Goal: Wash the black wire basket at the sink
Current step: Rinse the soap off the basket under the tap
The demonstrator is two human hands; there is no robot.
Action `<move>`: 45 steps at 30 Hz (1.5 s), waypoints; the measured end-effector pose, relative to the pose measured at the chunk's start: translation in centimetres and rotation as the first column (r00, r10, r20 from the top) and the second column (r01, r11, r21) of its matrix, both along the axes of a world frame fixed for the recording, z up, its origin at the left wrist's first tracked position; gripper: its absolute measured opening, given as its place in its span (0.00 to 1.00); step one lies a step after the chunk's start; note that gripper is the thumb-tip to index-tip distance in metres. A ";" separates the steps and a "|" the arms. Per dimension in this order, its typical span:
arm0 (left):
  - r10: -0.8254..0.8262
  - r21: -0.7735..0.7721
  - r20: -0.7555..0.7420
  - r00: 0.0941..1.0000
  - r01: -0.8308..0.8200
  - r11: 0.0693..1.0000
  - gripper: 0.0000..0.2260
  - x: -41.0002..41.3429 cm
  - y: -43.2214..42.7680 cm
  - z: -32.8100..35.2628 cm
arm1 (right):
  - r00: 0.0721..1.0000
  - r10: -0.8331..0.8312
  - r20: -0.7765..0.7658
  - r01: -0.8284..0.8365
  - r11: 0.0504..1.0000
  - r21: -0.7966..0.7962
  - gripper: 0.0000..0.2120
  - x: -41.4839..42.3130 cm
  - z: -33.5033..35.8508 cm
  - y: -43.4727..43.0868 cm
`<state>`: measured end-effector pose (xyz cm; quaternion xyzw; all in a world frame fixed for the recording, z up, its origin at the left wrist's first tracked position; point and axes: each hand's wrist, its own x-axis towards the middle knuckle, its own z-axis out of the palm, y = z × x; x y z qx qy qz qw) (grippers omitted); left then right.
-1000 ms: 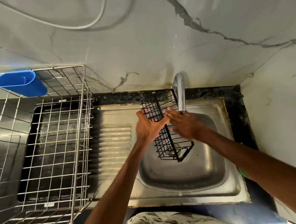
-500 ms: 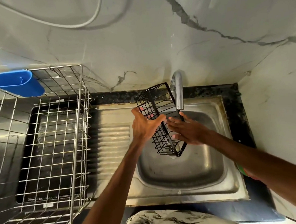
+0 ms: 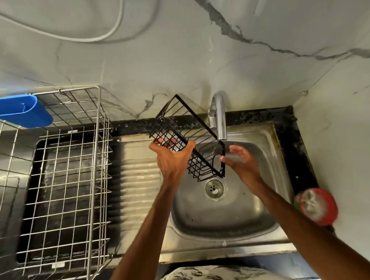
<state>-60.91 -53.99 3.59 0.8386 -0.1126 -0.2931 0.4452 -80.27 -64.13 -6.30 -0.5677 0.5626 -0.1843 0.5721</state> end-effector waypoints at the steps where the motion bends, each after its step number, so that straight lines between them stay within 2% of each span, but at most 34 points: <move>1: 0.023 -0.010 -0.011 1.000 -0.023 1.000 0.43 -0.1 0.2 0.0 | 0.993 -0.073 0.088 0.056 0.981 0.187 0.38 0.3 -0.2 0.3; 2: 0.039 -0.017 -0.029 0.999 -0.040 0.999 0.43 -0.2 0.4 0.0 | 0.972 -0.135 0.191 0.049 0.917 0.396 0.43 0.6 -0.4 0.5; 3: 0.048 -0.031 -0.048 0.998 -0.050 0.998 0.44 -0.4 0.5 -0.1 | 0.940 -0.195 0.280 0.000 0.822 0.570 0.41 1.0 -0.2 0.7; 4: 0.056 -0.042 -0.072 0.996 -0.059 0.997 0.44 -0.7 0.7 -0.1 | 0.907 -0.251 0.338 -0.047 0.737 0.674 0.34 1.6 0.2 0.8; 5: 0.063 -0.056 -0.092 0.994 -0.068 0.996 0.44 -1.1 0.9 -0.1 | 0.887 -0.286 0.362 -0.066 0.698 0.713 0.26 2.3 0.5 1.0; 7: 0.071 -0.066 -0.123 0.990 -0.079 0.995 0.44 -1.8 1.4 -0.1 | 0.896 -0.271 0.352 -0.051 0.724 0.687 0.16 3.8 1.0 1.1; 9: 0.083 -0.066 -0.150 0.985 -0.094 0.993 0.46 -2.2 1.9 0.0 | 0.906 -0.241 0.349 -0.051 0.756 0.653 0.11 4.4 1.1 0.6; 13: 0.111 -0.162 -0.347 0.931 -0.176 0.971 0.61 -0.4 3.4 0.4 | 0.927 -0.148 0.344 -0.122 0.750 0.651 0.16 3.2 1.2 -0.7; 16: -0.017 -0.186 -0.427 0.904 -0.070 0.980 0.55 2.6 5.1 0.9 | 0.945 -0.098 0.313 -0.144 0.735 0.663 0.19 2.0 0.6 -1.7; 20: -0.195 -0.223 -0.469 0.861 0.098 0.970 0.37 6.4 4.2 2.8 | 0.960 -0.030 0.277 -0.171 0.723 0.669 0.23 1.4 0.9 -2.8; 23: -0.266 -0.130 -0.482 0.835 0.232 0.964 0.38 7.8 2.4 3.6 | 0.966 0.051 0.255 -0.210 0.732 0.649 0.21 1.3 1.6 -3.4; 27: -0.252 0.011 -0.492 0.834 0.295 0.956 0.37 7.6 1.8 3.9 | 0.958 0.177 0.226 -0.281 0.735 0.618 0.18 0.6 1.8 -3.6; 29: -0.230 0.054 -0.477 0.848 0.289 0.956 0.37 7.3 1.8 3.7 | 0.939 0.287 0.192 -0.345 0.764 0.545 0.12 0.5 1.4 -3.7; 30: -0.218 0.057 -0.470 0.855 0.276 0.960 0.35 7.2 1.7 3.5 | 0.921 0.367 0.131 -0.384 0.801 0.459 0.10 0.5 1.1 -3.8; 32: -0.216 0.040 -0.437 0.873 0.258 0.965 0.24 6.8 1.7 3.3 | 0.873 0.470 -0.130 -0.452 0.880 0.144 0.09 0.6 0.0 -4.0; 33: -0.214 0.043 -0.416 0.884 0.254 0.966 0.19 6.6 1.8 3.2 | 0.872 0.417 -0.256 -0.441 0.896 -0.044 0.08 0.7 -0.3 -3.9; 34: -0.208 0.048 -0.401 0.892 0.247 0.968 0.17 6.4 1.9 3.0 | 0.892 0.333 -0.306 -0.407 0.887 -0.220 0.09 0.8 -0.6 -3.7; 35: -0.202 0.047 -0.394 0.897 0.239 0.970 0.18 6.4 1.9 2.6 | 0.910 0.289 -0.299 -0.387 0.852 -0.354 0.12 1.0 -0.2 -3.3; 36: -0.202 0.037 -0.390 0.898 0.235 0.971 0.21 6.2 1.9 2.5 | 0.906 0.318 -0.280 -0.415 0.803 -0.429 0.13 1.3 0.1 -3.1; 37: -0.206 0.037 -0.381 0.901 0.237 0.971 0.26 6.0 1.9 2.6 | 0.863 0.417 -0.285 -0.504 0.736 -0.453 0.13 1.7 0.7 -3.0; 38: -0.211 0.043 -0.366 0.906 0.243 0.969 0.31 5.9 2.0 2.7 | 0.779 0.539 -0.320 -0.627 0.644 -0.439 0.13 2.3 0.8 -3.0; 40: -0.205 0.049 -0.357 0.911 0.237 0.970 0.37 5.7 2.0 2.8 | 0.559 0.701 -0.443 -0.829 0.467 -0.307 0.16 3.5 0.3 -3.2; 42: -0.206 0.048 -0.329 0.922 0.234 0.971 0.38 5.5 2.0 3.2 | 0.424 0.735 -0.529 -0.903 0.391 -0.179 0.20 4.1 -1.0 -4.0; 45: -0.215 0.065 -0.272 0.938 0.241 0.968 0.39 5.6 1.7 3.5 | 0.269 0.710 -0.650 -0.962 0.228 -0.149 0.23 4.0 -2.5 -5.0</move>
